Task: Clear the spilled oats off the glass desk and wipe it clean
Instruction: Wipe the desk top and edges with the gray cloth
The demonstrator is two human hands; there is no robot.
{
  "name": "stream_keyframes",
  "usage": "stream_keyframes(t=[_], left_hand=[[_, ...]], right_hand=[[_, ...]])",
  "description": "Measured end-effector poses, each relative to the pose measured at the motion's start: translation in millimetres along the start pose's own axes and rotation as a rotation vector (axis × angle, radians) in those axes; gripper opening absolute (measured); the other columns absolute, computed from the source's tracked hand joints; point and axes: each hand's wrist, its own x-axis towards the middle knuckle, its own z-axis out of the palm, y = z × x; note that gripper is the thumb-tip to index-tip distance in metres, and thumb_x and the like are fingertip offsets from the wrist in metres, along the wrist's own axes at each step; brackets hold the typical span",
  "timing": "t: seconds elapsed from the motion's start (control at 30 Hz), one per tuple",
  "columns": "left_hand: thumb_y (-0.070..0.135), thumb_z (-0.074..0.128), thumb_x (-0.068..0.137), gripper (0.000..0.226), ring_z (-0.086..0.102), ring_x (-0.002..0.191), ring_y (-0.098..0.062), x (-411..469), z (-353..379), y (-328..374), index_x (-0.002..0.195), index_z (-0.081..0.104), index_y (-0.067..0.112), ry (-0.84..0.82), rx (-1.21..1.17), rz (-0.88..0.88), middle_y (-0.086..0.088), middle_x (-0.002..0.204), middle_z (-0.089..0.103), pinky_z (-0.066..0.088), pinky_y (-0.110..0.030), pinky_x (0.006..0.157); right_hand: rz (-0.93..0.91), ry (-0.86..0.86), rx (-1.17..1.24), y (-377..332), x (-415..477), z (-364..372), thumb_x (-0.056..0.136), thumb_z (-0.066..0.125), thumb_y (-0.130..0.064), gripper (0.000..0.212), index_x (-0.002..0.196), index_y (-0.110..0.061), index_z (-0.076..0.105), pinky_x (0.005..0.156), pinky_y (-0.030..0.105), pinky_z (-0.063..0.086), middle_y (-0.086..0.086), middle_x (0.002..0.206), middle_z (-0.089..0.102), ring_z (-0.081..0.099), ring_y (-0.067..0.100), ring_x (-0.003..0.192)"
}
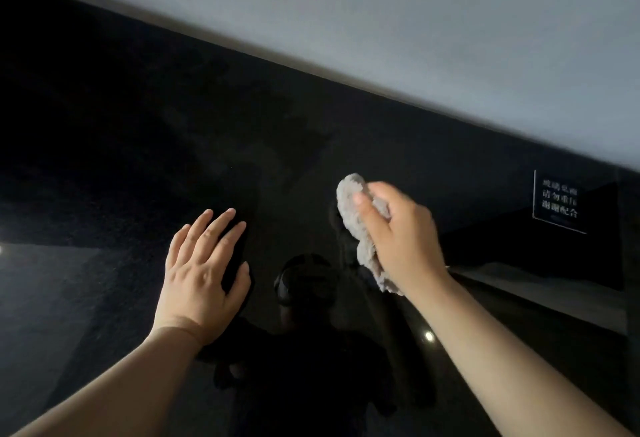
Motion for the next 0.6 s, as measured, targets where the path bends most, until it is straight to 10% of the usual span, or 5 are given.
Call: stream_keyframes(t=[0.17, 0.3, 0.6], left_hand=[[0.039, 0.040, 0.089, 0.055, 0.026, 0.144, -0.025, -1, 0, 0, 0.137, 0.051, 0.013, 0.003, 0.002, 0.005, -0.002, 0.151, 0.039, 0.017, -0.047, 0.118], [0.039, 0.040, 0.090, 0.055, 0.025, 0.144, -0.026, -1, 2, -2, 0.138, 0.050, 0.014, 0.001, 0.012, 0.007, -0.003, 0.151, 0.039, 0.015, -0.046, 0.119], [0.039, 0.038, 0.090, 0.055, 0.022, 0.145, -0.026, -2, 3, -3, 0.138, 0.048, 0.015, -0.005, 0.020, 0.005, -0.002, 0.152, 0.037, 0.013, -0.046, 0.119]], right_hand=[[0.211, 0.330, -0.251, 23, 55, -12, 0.099, 0.044, -0.038, 0.027, 0.123, -0.027, 0.050, 0.064, 0.033, 0.045, 0.004, 0.122, 0.049, 0.060, 0.025, 0.080], [0.109, 0.374, -0.536, 21, 37, 32, 0.097, 0.050, -0.029, 0.021, 0.110, -0.015, 0.061, 0.054, 0.027, 0.030, 0.007, 0.104, 0.057, 0.052, 0.020, 0.063], [-0.079, 0.188, -0.183, -9, -64, 45, 0.094, 0.057, -0.034, 0.023, 0.106, -0.019, 0.069, 0.064, 0.009, 0.041, -0.008, 0.102, 0.062, 0.059, 0.006, 0.078]])
